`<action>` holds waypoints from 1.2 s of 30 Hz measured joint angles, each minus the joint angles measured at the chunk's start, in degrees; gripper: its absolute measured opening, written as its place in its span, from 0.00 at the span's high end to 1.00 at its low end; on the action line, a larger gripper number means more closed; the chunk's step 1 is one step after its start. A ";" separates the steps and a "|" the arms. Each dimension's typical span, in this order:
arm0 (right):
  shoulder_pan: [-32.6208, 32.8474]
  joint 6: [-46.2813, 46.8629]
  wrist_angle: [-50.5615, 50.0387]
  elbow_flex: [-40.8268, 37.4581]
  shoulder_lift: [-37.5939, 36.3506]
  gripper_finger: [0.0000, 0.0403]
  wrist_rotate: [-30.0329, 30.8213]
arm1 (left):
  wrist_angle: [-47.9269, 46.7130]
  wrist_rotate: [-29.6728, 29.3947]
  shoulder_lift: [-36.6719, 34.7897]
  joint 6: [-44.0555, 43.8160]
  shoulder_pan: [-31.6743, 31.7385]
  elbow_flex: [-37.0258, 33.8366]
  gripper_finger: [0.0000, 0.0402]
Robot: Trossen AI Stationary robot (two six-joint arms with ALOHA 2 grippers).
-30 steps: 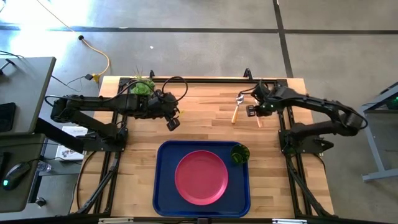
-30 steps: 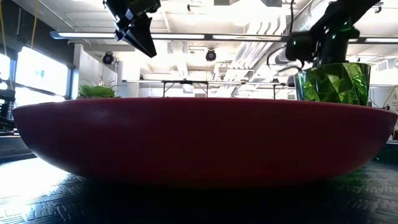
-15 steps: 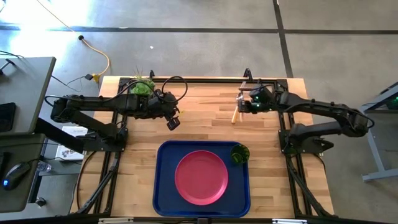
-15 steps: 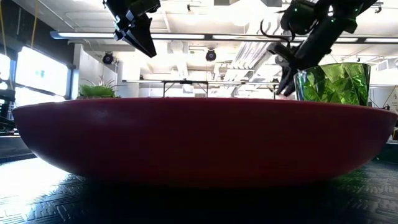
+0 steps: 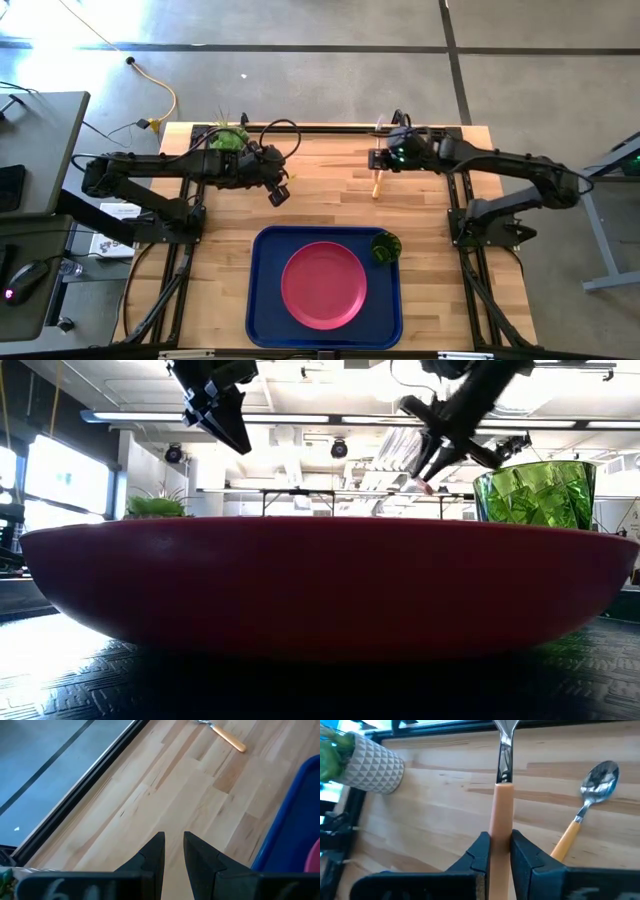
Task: Pick and place plate/cup/fork/spoon on tray
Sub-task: Put the yellow fork on the blue tray to the left side of the pink plate
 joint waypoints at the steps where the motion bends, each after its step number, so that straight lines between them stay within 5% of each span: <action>1: 0.37 -0.01 -1.40 2.02 1.46 0.94 0.36 | 0.01 -0.01 0.00 0.03 0.14 0.00 0.84; 18: 4.23 2.76 -19.28 30.07 31.64 0.94 -0.64 | -0.31 0.15 0.00 -1.43 0.94 0.00 0.84; 36: 4.54 9.05 -19.34 34.11 47.60 0.94 -6.92 | -2.69 0.64 0.00 -1.45 0.94 0.00 0.84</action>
